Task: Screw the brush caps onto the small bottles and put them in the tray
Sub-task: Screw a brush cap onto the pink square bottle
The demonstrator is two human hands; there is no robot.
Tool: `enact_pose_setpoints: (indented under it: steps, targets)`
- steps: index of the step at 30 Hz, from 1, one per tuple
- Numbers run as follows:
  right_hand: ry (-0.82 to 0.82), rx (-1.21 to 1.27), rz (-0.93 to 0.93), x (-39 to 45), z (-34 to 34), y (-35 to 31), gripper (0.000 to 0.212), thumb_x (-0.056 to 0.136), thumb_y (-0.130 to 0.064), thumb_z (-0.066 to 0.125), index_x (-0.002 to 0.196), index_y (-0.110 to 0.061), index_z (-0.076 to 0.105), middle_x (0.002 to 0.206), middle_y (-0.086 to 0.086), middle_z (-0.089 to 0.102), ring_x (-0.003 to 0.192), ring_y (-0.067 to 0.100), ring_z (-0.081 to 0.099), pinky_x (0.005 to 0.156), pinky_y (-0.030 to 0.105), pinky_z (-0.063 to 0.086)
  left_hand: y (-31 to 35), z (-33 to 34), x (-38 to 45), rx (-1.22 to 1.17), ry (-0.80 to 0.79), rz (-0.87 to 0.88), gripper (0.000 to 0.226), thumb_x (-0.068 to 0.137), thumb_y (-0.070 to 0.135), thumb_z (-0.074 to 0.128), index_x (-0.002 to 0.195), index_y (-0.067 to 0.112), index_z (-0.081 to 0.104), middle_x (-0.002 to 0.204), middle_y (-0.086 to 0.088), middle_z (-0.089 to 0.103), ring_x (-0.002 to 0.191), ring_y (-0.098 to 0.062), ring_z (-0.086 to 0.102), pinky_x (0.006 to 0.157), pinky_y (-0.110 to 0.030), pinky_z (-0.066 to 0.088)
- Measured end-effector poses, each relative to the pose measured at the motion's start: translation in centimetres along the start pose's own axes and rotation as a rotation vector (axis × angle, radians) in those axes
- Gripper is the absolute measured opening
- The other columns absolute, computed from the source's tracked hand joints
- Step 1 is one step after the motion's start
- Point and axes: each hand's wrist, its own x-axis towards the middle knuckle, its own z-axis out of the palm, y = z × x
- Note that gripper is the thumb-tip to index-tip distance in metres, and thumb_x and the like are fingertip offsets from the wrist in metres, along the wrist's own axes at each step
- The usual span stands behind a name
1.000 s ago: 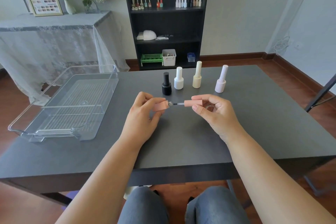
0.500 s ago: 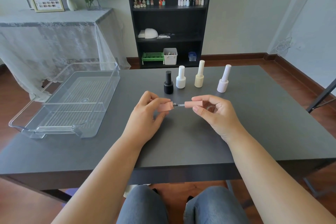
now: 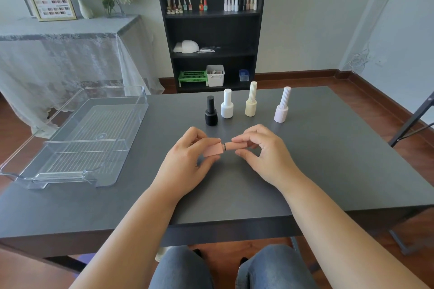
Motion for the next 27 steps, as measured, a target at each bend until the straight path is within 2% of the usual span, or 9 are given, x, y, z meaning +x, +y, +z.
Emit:
enact_pose_setpoints:
  steps: [5, 8, 10, 13, 14, 16, 19, 24, 27]
  targets:
    - [-0.065, 0.093, 0.057, -0.11, 0.10, 0.15, 0.023, 0.088, -0.016, 0.068, 0.111, -0.016, 0.072, 0.086, -0.005, 0.062, 0.073, 0.006, 0.057, 0.071, 0.013, 0.044, -0.38, 0.02, -0.05, -0.012, 0.076, 0.021, 0.030, 0.079, 0.012, 0.078, 0.108, 0.019, 0.074, 0.097, -0.002, 0.055, 0.072, -0.004, 0.045, 0.067, -0.019, 0.042]
    - [-0.072, 0.145, 0.097, -0.21, 0.16, 0.34, 0.027, 0.094, -0.025, 0.059, 0.121, -0.025, 0.066, 0.078, -0.004, 0.066, 0.074, 0.014, 0.060, 0.068, 0.016, 0.045, -0.45, 0.16, -0.11, -0.014, 0.079, 0.030, 0.030, 0.080, 0.014, 0.078, 0.109, 0.021, 0.074, 0.098, -0.002, 0.055, 0.074, -0.003, 0.046, 0.067, -0.022, 0.045]
    - [-0.072, 0.182, 0.134, -0.20, 0.12, 0.35, 0.028, 0.096, -0.035, 0.052, 0.123, -0.034, 0.060, 0.070, -0.004, 0.068, 0.069, 0.014, 0.059, 0.071, 0.024, 0.048, -0.40, 0.26, -0.13, -0.018, 0.073, 0.037, 0.030, 0.080, 0.015, 0.078, 0.109, 0.021, 0.073, 0.098, -0.002, 0.055, 0.075, -0.006, 0.047, 0.065, -0.025, 0.047]
    - [-0.052, 0.251, 0.148, -0.07, 0.04, 0.20, 0.035, 0.091, -0.051, 0.049, 0.123, -0.039, 0.056, 0.083, -0.003, 0.071, 0.077, 0.009, 0.063, 0.078, 0.025, 0.050, -0.45, 0.33, -0.05, -0.030, 0.077, 0.031, 0.029, 0.081, 0.016, 0.078, 0.109, 0.020, 0.073, 0.097, -0.002, 0.055, 0.074, -0.009, 0.050, 0.061, -0.029, 0.049]
    - [-0.041, 0.274, 0.135, -0.02, -0.02, 0.15, 0.034, 0.089, -0.048, 0.053, 0.122, -0.038, 0.056, 0.093, -0.004, 0.070, 0.084, 0.008, 0.064, 0.080, 0.022, 0.050, -0.50, 0.35, 0.00, -0.034, 0.079, 0.026, 0.029, 0.081, 0.016, 0.078, 0.109, 0.019, 0.073, 0.097, -0.002, 0.055, 0.074, -0.010, 0.052, 0.061, -0.030, 0.050]
    - [-0.032, 0.285, 0.099, -0.08, -0.06, 0.26, 0.033, 0.088, -0.029, 0.067, 0.118, -0.037, 0.056, 0.107, -0.004, 0.064, 0.091, 0.006, 0.062, 0.085, 0.017, 0.049, -0.57, 0.36, 0.04, -0.040, 0.080, 0.015, 0.029, 0.081, 0.016, 0.077, 0.110, 0.019, 0.072, 0.098, -0.001, 0.054, 0.077, -0.013, 0.054, 0.062, -0.030, 0.050]
    - [-0.037, 0.224, 0.044, -0.26, 0.02, 0.54, 0.037, 0.082, -0.003, 0.071, 0.104, -0.031, 0.062, 0.103, -0.006, 0.065, 0.089, 0.005, 0.063, 0.084, 0.014, 0.048, -0.62, 0.38, 0.09, -0.027, 0.073, 0.012, 0.030, 0.081, 0.016, 0.077, 0.111, 0.018, 0.072, 0.098, -0.001, 0.054, 0.078, -0.014, 0.055, 0.062, -0.031, 0.050]
    - [-0.008, 0.226, 0.091, -0.19, 0.24, 0.42, 0.012, 0.092, -0.018, 0.062, 0.096, -0.029, 0.064, 0.079, -0.003, 0.070, 0.074, 0.011, 0.065, 0.070, 0.014, 0.048, -0.62, 0.41, 0.06, -0.024, 0.072, 0.014, 0.030, 0.081, 0.016, 0.077, 0.111, 0.019, 0.072, 0.098, -0.001, 0.054, 0.077, -0.014, 0.055, 0.063, -0.031, 0.050]
    - [0.009, 0.256, 0.123, -0.13, 0.38, 0.30, 0.012, 0.096, -0.034, 0.053, 0.103, -0.030, 0.063, 0.080, -0.006, 0.071, 0.075, 0.007, 0.067, 0.068, 0.011, 0.046, -0.58, 0.45, 0.10, -0.024, 0.072, 0.016, 0.031, 0.081, 0.016, 0.078, 0.111, 0.019, 0.072, 0.098, -0.002, 0.054, 0.078, -0.014, 0.055, 0.064, -0.030, 0.050]
